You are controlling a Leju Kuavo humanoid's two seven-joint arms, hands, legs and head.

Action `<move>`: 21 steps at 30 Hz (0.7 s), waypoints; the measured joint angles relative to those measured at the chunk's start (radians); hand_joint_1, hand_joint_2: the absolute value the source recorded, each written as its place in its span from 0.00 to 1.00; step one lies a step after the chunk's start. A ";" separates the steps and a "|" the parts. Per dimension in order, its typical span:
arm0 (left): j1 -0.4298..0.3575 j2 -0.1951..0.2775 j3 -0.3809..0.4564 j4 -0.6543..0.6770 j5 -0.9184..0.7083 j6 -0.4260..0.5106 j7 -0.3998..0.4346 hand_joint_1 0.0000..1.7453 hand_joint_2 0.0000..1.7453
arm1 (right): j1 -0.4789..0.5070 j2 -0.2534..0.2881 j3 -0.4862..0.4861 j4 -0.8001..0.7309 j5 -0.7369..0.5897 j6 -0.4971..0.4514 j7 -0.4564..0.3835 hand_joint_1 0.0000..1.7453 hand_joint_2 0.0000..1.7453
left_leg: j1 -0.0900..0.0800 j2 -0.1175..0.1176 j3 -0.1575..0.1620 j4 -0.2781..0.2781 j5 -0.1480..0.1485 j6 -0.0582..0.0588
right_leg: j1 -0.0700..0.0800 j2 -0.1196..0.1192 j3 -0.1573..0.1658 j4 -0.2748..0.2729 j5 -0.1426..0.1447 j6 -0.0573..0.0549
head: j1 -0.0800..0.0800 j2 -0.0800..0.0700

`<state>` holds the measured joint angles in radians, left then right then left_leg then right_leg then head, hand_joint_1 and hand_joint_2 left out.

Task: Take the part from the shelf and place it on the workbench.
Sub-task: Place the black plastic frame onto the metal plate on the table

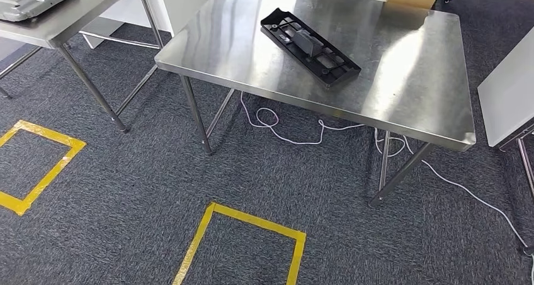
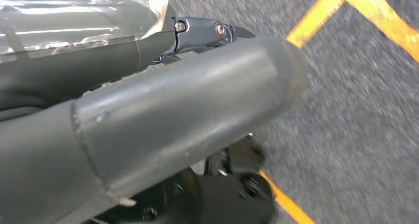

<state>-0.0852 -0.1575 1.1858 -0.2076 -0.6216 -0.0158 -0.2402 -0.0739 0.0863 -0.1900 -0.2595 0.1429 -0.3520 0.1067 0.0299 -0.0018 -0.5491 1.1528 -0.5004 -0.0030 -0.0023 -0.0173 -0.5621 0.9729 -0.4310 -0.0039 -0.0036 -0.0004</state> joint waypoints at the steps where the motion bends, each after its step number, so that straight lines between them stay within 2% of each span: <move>1: -0.001 0.000 -0.003 0.000 -0.002 -0.001 0.000 0.00 0.00 | 0.001 -0.001 -0.004 0.008 0.003 -0.004 0.030 0.00 0.00 | 0.000 -0.002 0.053 -0.072 -0.011 0.002 | 0.001 0.002 -0.009 0.007 0.006 0.006 | 0.000 0.000; 2: -0.002 0.000 -0.005 0.000 -0.006 -0.002 0.000 0.00 0.00 | 0.001 -0.003 -0.007 0.016 0.007 -0.009 0.065 0.00 0.00 | -0.003 -0.003 0.088 -0.125 -0.027 0.006 | 0.002 0.002 -0.015 0.012 0.013 0.014 | 0.000 0.000; 3: -0.003 0.000 -0.008 0.000 -0.012 -0.003 0.000 0.00 0.00 | 0.002 -0.003 -0.009 0.023 0.010 -0.014 0.099 0.00 0.00 | -0.007 -0.004 0.104 -0.156 -0.040 0.010 | 0.002 0.001 -0.021 0.015 0.020 0.022 | 0.001 0.000; 5: -0.002 0.000 -0.012 0.000 -0.025 -0.003 0.000 0.00 0.00 | 0.005 -0.005 -0.013 0.036 0.012 -0.024 0.143 0.00 0.00 | -0.012 0.000 0.089 -0.170 -0.032 0.027 | 0.001 0.001 -0.036 0.020 0.031 0.038 | 0.002 0.000; 6: -0.002 0.000 -0.016 0.000 -0.033 -0.003 0.000 0.00 0.00 | 0.008 -0.006 -0.016 0.040 0.010 -0.029 0.150 0.00 0.00 | -0.013 0.002 0.075 -0.173 -0.021 0.039 | 0.002 0.002 -0.048 0.036 0.013 0.038 | 0.004 0.000; 7: -0.002 0.000 -0.021 0.000 -0.042 -0.003 0.001 0.00 0.00 | 0.012 -0.006 -0.020 0.043 0.006 -0.033 0.148 0.00 0.00 | -0.015 0.005 0.057 -0.176 -0.006 0.050 | 0.002 0.004 -0.064 0.071 -0.024 0.032 | 0.007 0.000; 8: -0.002 0.000 -0.027 0.000 -0.050 -0.004 0.001 0.00 0.00 | 0.015 -0.007 -0.026 0.044 0.002 -0.038 0.140 0.00 0.00 | -0.017 0.008 0.041 -0.176 0.009 0.058 | 0.000 0.006 -0.082 0.124 -0.075 0.023 | 0.010 0.000; 9: -0.002 0.001 -0.033 0.000 -0.058 -0.004 0.002 0.00 0.00 | 0.018 -0.007 -0.031 0.045 -0.001 -0.041 0.127 0.00 0.00 | -0.020 0.009 0.023 -0.175 0.023 0.063 | -0.001 0.008 -0.099 0.188 -0.124 0.016 | 0.014 0.000; 10: -0.002 0.001 -0.038 0.000 -0.066 -0.004 0.004 0.00 0.00 | 0.019 -0.008 -0.035 0.047 -0.004 -0.044 0.109 0.00 0.00 | -0.022 0.012 0.006 -0.175 0.037 0.065 | -0.003 0.009 -0.109 0.248 -0.155 0.015 | 0.016 0.000; 11: -0.002 0.001 -0.044 0.000 -0.073 -0.004 0.005 0.00 0.00 | 0.020 -0.009 -0.039 0.048 -0.005 -0.047 0.091 0.00 0.00 | -0.024 0.014 -0.012 -0.175 0.050 0.065 | -0.005 0.009 -0.108 0.291 -0.162 0.021 | 0.017 0.000; 12: -0.002 0.002 -0.049 0.001 -0.080 -0.002 0.006 0.00 0.00 | 0.019 -0.011 -0.042 0.048 -0.005 -0.050 0.071 0.00 0.00 | -0.026 0.016 -0.031 -0.174 0.064 0.064 | -0.006 0.010 -0.095 0.310 -0.147 0.032 | 0.018 0.000; 13: -0.002 0.001 -0.055 0.001 -0.086 0.001 0.006 0.00 0.00 | 0.019 -0.014 -0.045 0.049 -0.005 -0.052 0.052 0.00 0.00 | -0.027 0.017 -0.050 -0.174 0.077 0.061 | -0.006 0.010 -0.068 0.300 -0.118 0.045 | 0.018 0.000; 14: -0.003 0.001 -0.061 0.001 -0.093 0.004 0.003 0.00 0.00 | 0.018 -0.017 -0.048 0.049 -0.005 -0.054 0.035 0.00 0.00 | -0.028 0.017 -0.067 -0.172 0.091 0.058 | -0.006 0.010 -0.025 0.261 -0.092 0.053 | 0.019 0.000; 15: -0.003 0.001 -0.066 0.001 -0.098 0.008 0.000 0.00 0.00 | 0.018 -0.019 -0.051 0.049 -0.005 -0.055 0.021 0.00 0.00 | -0.030 0.017 -0.080 -0.171 0.104 0.053 | -0.005 0.010 0.040 0.191 -0.085 0.052 | 0.020 0.000; 16: -0.003 0.000 -0.072 0.001 -0.101 0.010 -0.002 0.00 0.00 | 0.017 -0.022 -0.053 0.049 -0.005 -0.056 0.011 0.00 0.00 | -0.032 0.017 -0.089 -0.167 0.116 0.049 | -0.003 0.010 0.107 0.098 -0.099 0.047 | 0.020 0.000; 17: -0.003 0.000 -0.076 0.001 -0.104 0.011 -0.004 0.00 0.00 | 0.016 -0.024 -0.054 0.049 -0.005 -0.057 0.004 0.00 0.00 | -0.034 0.017 -0.093 -0.165 0.127 0.044 | 0.000 0.011 0.159 0.021 -0.121 0.039 | 0.020 0.000; 18: -0.004 -0.001 -0.080 0.001 -0.104 0.012 -0.005 0.00 0.00 | 0.015 -0.024 -0.055 0.049 -0.005 -0.057 0.001 0.00 0.00 | -0.036 0.018 -0.096 -0.163 0.135 0.041 | 0.002 0.012 0.194 -0.035 -0.142 0.033 | 0.021 0.000; 19: -0.004 -0.001 -0.083 0.001 -0.105 0.013 -0.006 0.00 0.00 | 0.016 -0.025 -0.057 0.049 -0.006 -0.058 -0.001 0.00 0.00 | -0.036 0.019 -0.098 -0.160 0.142 0.038 | 0.000 0.012 0.201 -0.059 -0.151 0.031 | 0.020 0.000; 20: -0.004 -0.001 -0.084 0.001 -0.105 0.014 -0.007 0.00 0.00 | 0.016 -0.025 -0.059 0.050 -0.007 -0.059 -0.001 0.00 0.00 | -0.034 0.018 -0.101 -0.156 0.145 0.034 | -0.006 0.011 0.198 -0.054 -0.149 0.027 | 0.018 0.000; 21: -0.004 -0.001 -0.085 0.001 -0.105 0.015 -0.007 0.00 0.00 | 0.017 -0.026 -0.060 0.050 -0.008 -0.059 -0.001 0.00 0.00 | -0.030 0.016 -0.107 -0.144 0.131 0.030 | -0.010 0.009 0.195 -0.052 -0.145 0.020 | 0.016 0.000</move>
<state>-0.0894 -0.1587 1.1006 -0.2062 -0.7268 -0.0011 -0.2477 -0.0566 0.0604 -0.2502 -0.2092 0.1353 -0.4109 0.1053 0.0000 0.0145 -0.6557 1.0086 -0.3691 0.0271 -0.0126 -0.0082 -0.3671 0.9208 -0.5761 0.0160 0.0122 -0.0004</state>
